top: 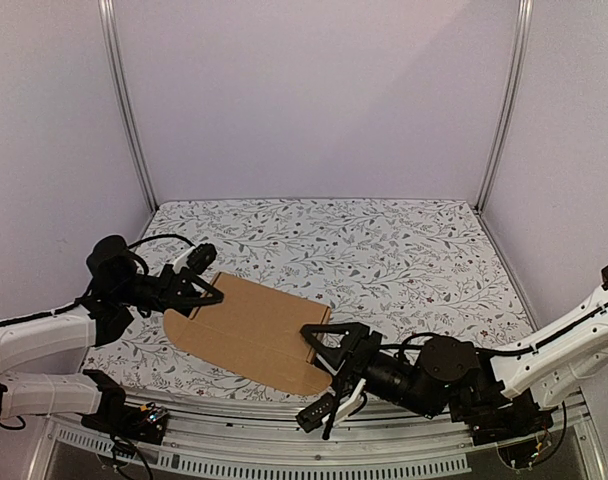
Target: Fold the paper box
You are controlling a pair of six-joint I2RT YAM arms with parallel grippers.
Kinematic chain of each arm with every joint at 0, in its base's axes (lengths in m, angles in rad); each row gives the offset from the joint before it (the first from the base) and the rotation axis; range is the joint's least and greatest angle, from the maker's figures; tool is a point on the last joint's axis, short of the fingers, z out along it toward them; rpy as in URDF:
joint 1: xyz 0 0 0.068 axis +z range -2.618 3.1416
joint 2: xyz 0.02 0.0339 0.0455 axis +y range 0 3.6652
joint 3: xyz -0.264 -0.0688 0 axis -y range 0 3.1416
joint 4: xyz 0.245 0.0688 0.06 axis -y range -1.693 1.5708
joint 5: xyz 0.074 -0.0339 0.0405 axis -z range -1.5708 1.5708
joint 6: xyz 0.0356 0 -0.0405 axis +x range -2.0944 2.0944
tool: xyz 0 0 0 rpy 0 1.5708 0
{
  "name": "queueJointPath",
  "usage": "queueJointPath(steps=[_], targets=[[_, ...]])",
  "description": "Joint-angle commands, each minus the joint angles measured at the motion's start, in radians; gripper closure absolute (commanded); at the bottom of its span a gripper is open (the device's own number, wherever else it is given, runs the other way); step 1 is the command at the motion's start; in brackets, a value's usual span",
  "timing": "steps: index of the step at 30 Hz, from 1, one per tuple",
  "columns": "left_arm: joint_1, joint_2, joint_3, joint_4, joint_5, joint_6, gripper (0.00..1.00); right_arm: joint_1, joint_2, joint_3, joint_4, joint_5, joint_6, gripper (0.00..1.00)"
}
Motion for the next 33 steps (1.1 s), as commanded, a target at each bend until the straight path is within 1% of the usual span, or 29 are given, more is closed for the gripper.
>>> queueJointPath(steps=[1, 5, 10, 13, 15, 17, 18, 19, 21, 25, 26, 30, 33], targets=[[-0.01, -0.003, -0.008, -0.047, 0.007, 0.032, 1.0, 0.007, 0.01, 0.012, 0.064, 0.016, 0.01, 0.4], [-0.01, -0.003, -0.007, -0.062, 0.003, 0.043, 0.98, 0.007, 0.015, 0.011, 0.078, 0.021, 0.01, 0.45], [-0.008, -0.007, -0.007, -0.096, 0.0, 0.068, 0.89, 0.006, 0.018, 0.009, 0.093, 0.025, 0.011, 0.48], [-0.007, -0.017, -0.004, -0.117, -0.015, 0.091, 0.67, 0.006, 0.021, 0.005, 0.103, 0.032, 0.011, 0.49], [-0.005, -0.031, 0.007, -0.182, -0.035, 0.141, 0.54, 0.006, 0.02, -0.001, 0.107, 0.041, 0.017, 0.49], [-0.005, -0.054, 0.031, -0.278, -0.053, 0.215, 0.44, 0.006, 0.017, -0.009, 0.108, 0.046, 0.02, 0.49], [-0.004, -0.069, 0.044, -0.372, -0.07, 0.262, 0.38, 0.006, 0.015, -0.014, 0.108, 0.05, 0.024, 0.49], [-0.002, -0.082, 0.062, -0.454, -0.09, 0.315, 0.36, 0.006, 0.01, -0.018, 0.108, 0.054, 0.025, 0.49], [0.004, -0.099, 0.091, -0.572, -0.122, 0.399, 0.33, 0.006, 0.002, -0.028, 0.107, 0.063, 0.031, 0.49], [0.022, -0.125, 0.114, -0.619, -0.192, 0.425, 0.26, 0.007, -0.019, -0.049, 0.087, 0.086, 0.059, 0.5], [0.027, -0.132, 0.136, -0.666, -0.215, 0.444, 0.25, 0.007, -0.027, -0.054, 0.076, 0.093, 0.068, 0.5], [0.035, -0.171, 0.241, -0.919, -0.352, 0.619, 0.23, 0.007, -0.068, -0.089, 0.031, 0.132, 0.135, 0.5], [0.038, -0.197, 0.311, -1.033, -0.433, 0.693, 0.23, 0.006, -0.106, -0.108, -0.028, 0.165, 0.2, 0.5]])
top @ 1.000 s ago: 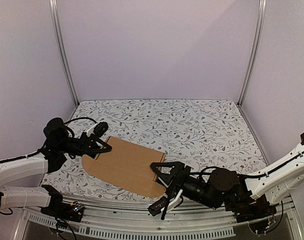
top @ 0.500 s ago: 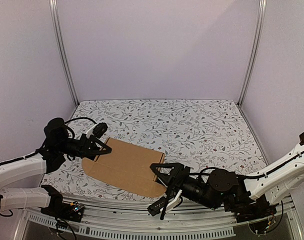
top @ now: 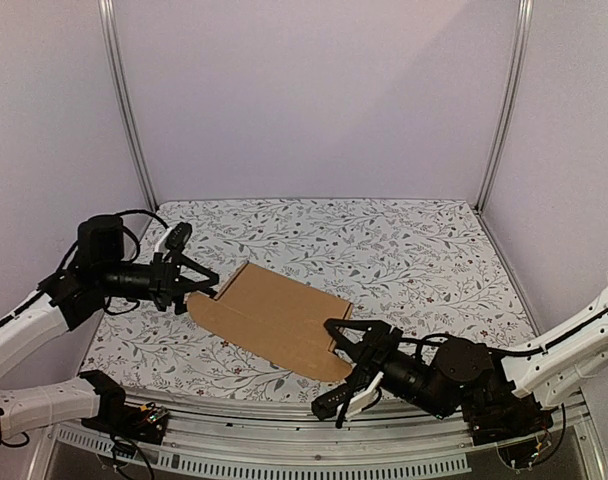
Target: Fold the paper box
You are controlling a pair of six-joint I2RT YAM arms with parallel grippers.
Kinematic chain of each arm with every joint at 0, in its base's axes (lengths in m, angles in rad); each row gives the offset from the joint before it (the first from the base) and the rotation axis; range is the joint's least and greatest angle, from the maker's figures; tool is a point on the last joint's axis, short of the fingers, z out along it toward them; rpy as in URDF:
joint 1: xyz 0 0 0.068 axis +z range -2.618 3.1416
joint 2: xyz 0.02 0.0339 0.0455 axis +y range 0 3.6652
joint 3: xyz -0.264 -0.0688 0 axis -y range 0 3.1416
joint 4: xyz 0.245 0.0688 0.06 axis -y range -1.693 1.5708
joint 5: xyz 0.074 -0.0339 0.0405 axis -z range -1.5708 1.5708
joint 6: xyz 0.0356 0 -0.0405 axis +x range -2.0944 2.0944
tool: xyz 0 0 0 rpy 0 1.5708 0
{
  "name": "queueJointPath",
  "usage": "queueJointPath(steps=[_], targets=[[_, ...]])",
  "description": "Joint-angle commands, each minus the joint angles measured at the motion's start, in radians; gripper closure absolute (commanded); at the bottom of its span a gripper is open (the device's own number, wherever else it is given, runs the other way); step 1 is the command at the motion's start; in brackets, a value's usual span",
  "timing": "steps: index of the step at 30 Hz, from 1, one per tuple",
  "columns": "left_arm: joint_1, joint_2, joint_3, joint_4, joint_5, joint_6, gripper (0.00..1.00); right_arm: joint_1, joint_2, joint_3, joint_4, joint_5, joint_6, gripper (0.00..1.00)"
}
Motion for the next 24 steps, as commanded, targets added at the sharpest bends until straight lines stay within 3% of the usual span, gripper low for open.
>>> queueJointPath(steps=[1, 5, 11, 19, 24], targets=[[0.017, -0.045, 0.113, -0.271, -0.177, 0.191, 0.23, 0.005, -0.071, -0.038, -0.072, 0.076, 0.14, 0.5], [0.017, -0.068, 0.206, -0.387, -0.298, 0.283, 0.23, 0.002, -0.105, -0.049, -0.172, 0.092, 0.259, 0.5], [0.017, -0.057, 0.268, -0.413, -0.343, 0.348, 0.23, -0.065, -0.158, -0.009, -0.426, -0.016, 0.536, 0.5], [0.005, -0.066, 0.248, -0.367, -0.323, 0.376, 0.24, -0.259, -0.211, 0.069, -0.685, -0.341, 0.903, 0.51], [-0.067, -0.056, 0.271, -0.453, -0.459, 0.449, 0.24, -0.372, -0.274, 0.051, -0.742, -0.579, 1.129, 0.52]])
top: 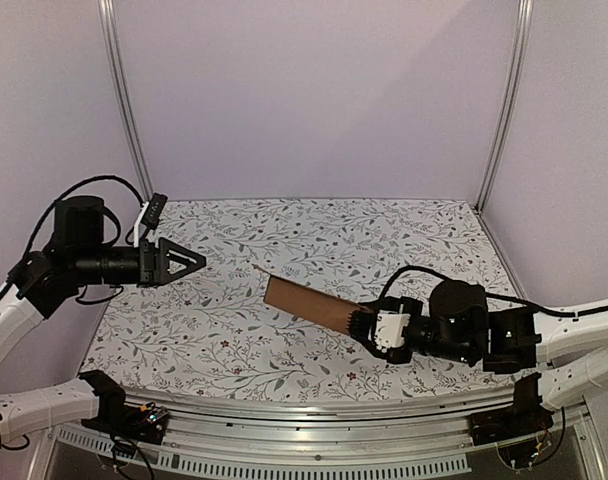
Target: Fold the paper box
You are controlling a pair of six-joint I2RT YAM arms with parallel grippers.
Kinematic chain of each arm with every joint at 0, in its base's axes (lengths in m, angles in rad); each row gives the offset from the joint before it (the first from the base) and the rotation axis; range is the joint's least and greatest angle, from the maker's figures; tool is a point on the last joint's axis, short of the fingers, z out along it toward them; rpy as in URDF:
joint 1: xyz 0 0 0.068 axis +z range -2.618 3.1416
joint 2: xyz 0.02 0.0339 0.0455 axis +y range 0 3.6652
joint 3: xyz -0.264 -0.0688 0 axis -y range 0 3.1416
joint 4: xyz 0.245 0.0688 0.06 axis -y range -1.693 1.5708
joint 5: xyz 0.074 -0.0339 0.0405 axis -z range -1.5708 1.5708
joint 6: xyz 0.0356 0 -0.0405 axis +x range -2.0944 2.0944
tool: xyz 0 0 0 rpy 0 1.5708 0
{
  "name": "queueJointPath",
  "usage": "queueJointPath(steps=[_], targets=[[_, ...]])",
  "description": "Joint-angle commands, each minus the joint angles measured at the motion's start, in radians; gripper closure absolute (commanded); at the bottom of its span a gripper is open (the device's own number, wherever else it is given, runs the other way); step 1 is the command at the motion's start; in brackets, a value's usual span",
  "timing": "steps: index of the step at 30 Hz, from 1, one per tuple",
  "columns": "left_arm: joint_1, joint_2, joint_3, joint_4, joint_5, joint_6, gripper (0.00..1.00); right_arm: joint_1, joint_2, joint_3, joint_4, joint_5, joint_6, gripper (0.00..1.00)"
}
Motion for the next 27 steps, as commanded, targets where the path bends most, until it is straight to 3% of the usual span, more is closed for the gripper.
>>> queueJointPath(steps=[1, 8, 22, 27], targets=[[-0.073, 0.023, 0.027, -0.109, -0.138, 0.101, 0.24, -0.08, -0.064, 0.0, -0.102, -0.291, 0.291, 0.52], [-0.233, 0.174, 0.117, -0.155, -0.283, 0.226, 0.26, -0.173, -0.111, -0.044, -0.103, -0.541, 0.481, 0.53], [-0.289, 0.265, 0.153, -0.173, -0.098, 0.417, 0.27, -0.249, -0.103, -0.055, -0.093, -0.829, 0.644, 0.54], [-0.295, 0.291, 0.141, -0.178, -0.038, 0.438, 0.33, -0.278, -0.093, -0.056, -0.043, -0.927, 0.689, 0.54]])
